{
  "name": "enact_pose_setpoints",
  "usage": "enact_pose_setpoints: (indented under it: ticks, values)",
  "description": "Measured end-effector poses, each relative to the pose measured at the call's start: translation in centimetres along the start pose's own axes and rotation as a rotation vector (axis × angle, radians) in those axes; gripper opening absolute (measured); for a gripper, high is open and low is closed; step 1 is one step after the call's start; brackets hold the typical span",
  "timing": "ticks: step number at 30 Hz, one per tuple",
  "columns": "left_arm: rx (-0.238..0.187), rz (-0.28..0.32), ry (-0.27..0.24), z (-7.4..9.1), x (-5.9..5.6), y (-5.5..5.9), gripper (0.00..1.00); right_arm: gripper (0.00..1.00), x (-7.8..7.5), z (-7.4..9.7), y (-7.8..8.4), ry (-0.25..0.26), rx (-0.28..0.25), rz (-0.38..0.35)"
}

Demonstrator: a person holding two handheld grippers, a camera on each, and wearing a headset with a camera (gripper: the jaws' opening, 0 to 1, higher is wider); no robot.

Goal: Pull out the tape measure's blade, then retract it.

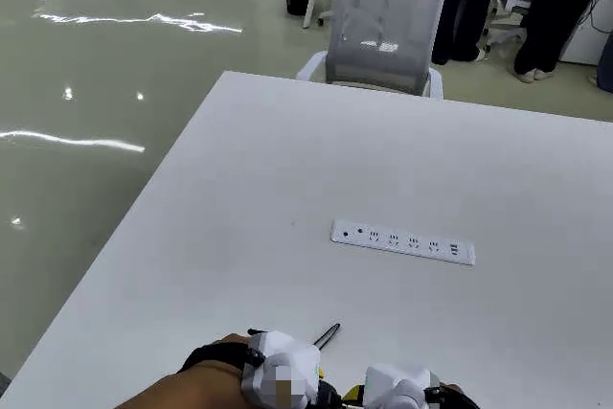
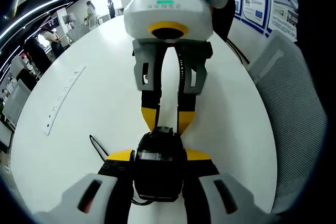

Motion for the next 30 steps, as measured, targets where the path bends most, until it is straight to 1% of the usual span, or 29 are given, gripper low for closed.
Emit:
enact_pose_setpoints:
  ticks: [3, 4, 8, 10, 15, 16, 17, 19, 22, 25, 26, 28, 30]
  values:
    - [0.004, -0.023, 0.021, 0.0, -0.2, 0.0, 0.31, 0.15, 0.1, -0.1, 0.2, -0.008, 0.012, 0.018]
    - [0.004, -0.043, 0.035, 0.0, -0.3, 0.0, 0.31, 0.15, 0.1, -0.1, 0.4, -0.008, 0.016, 0.024]
    - [0.009, -0.041, 0.042, -0.1, -0.2, -0.1, 0.31, 0.14, 0.2, -0.3, 0.5, -0.018, 0.025, 0.025]
    - [0.02, -0.019, 0.039, -0.2, -0.1, -0.1, 0.32, 0.14, 0.1, -0.5, 0.6, -0.018, 0.034, 0.017]
    - [0.06, -0.018, 0.019, -0.9, -0.2, 0.2, 0.34, 0.14, 0.2, -0.5, 0.7, -0.019, 0.037, -0.004]
    - [0.067, -0.009, 0.014, -1.0, -0.3, 0.3, 0.35, 0.14, 0.2, -0.5, 0.7, -0.018, 0.037, -0.013]
    - [0.077, -0.018, 0.002, -1.0, -0.1, 0.3, 0.34, 0.13, 0.2, -0.4, 0.7, -0.015, 0.039, -0.026]
    - [0.078, -0.056, 0.012, -0.9, -0.4, 0.3, 0.33, 0.13, 0.2, -0.5, 0.7, -0.016, 0.046, -0.027]
    - [0.074, -0.053, 0.009, -0.8, -0.4, 0.3, 0.32, 0.13, 0.1, -0.4, 0.7, -0.013, 0.045, -0.037]
    - [0.082, -0.064, 0.011, -0.8, -0.4, 0.3, 0.32, 0.12, 0.2, -0.4, 0.7, -0.012, 0.047, -0.031]
    - [0.083, -0.069, 0.013, -0.7, -0.5, 0.4, 0.32, 0.12, 0.2, -0.4, 0.7, -0.01, 0.05, -0.013]
    - [0.083, -0.069, 0.013, -0.7, -0.5, 0.4, 0.32, 0.12, 0.3, -0.4, 0.7, -0.007, 0.056, -0.004]
    - [0.088, -0.06, 0.013, -0.8, -0.5, 0.4, 0.32, 0.12, 0.2, -0.3, 0.8, -0.003, 0.056, -0.01]
Point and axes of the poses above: the centre of the closed fingertips' face, and the gripper's own axes: z roughly backward along the fingers, x roughly to its left, y roughly out of its underside, the point moved 1 cm from there along z, roughly backward along the fingers, and after that the axes turned 6 degrees about -x, right-handed, at the moved point
